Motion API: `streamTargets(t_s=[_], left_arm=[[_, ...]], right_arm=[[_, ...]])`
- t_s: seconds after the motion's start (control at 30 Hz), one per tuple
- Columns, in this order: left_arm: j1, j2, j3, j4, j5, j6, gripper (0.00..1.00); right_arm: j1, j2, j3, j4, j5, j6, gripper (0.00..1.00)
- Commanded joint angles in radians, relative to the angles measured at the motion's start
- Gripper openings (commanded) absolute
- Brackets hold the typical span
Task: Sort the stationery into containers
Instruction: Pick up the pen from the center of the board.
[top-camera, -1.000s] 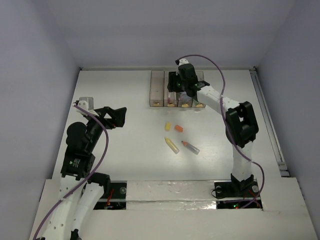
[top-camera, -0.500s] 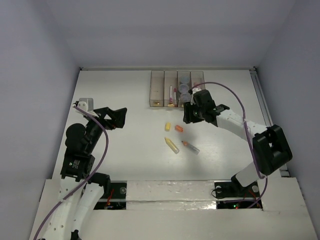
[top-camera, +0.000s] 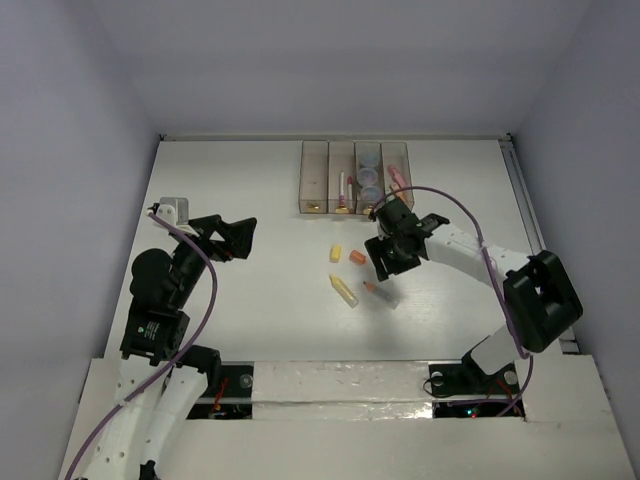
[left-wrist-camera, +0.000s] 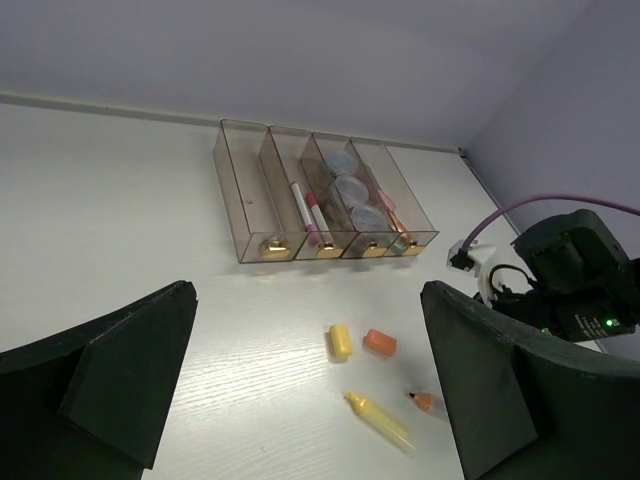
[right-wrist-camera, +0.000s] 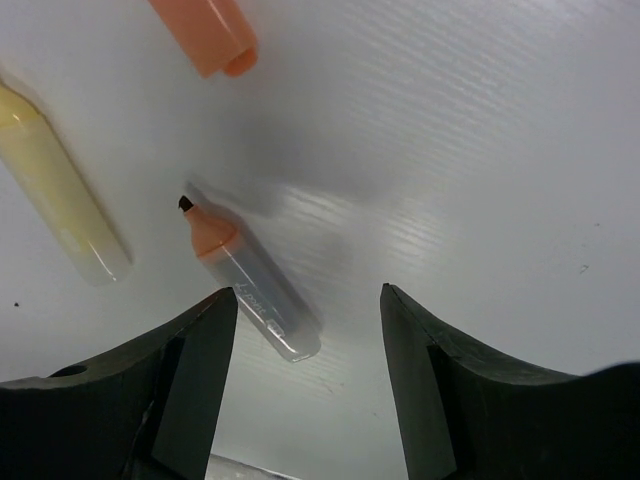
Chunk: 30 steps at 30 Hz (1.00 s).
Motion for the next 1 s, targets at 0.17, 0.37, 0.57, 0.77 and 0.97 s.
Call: streamTargets(t_s=[0.17,0.37,0.57,0.77,0.97], left_arm=[[-0.006,-0.011,-0.005,0.038,0.016,-0.002,0.95],[-0.006,-0.011,-0.005,0.037,0.018,0.001,0.95],[-0.006,-0.008,-0.002,0.035,0.015,0.001,0.95],[-0.006,-0.008,-0.008,0.05,0.05,-0.02,0.95],[-0.016,0.008,-0.014,0.089,0.119,-0.048,0.95]], right_arm=[[0.066,0.097,0.071,-0.01,-0.08,-0.068,0.69],[0.089,0.164,0.074,0.016,-0.119,-0.08,0.69],[0.098,0.213,0.089,0.011,-0.108,-0.071,0.54],[0.098,0.207,0.091,0.0,-0.086,-0.063,0.23],[0.098,0.076,0.097,-0.009,-0.057,-0.051,0.15]])
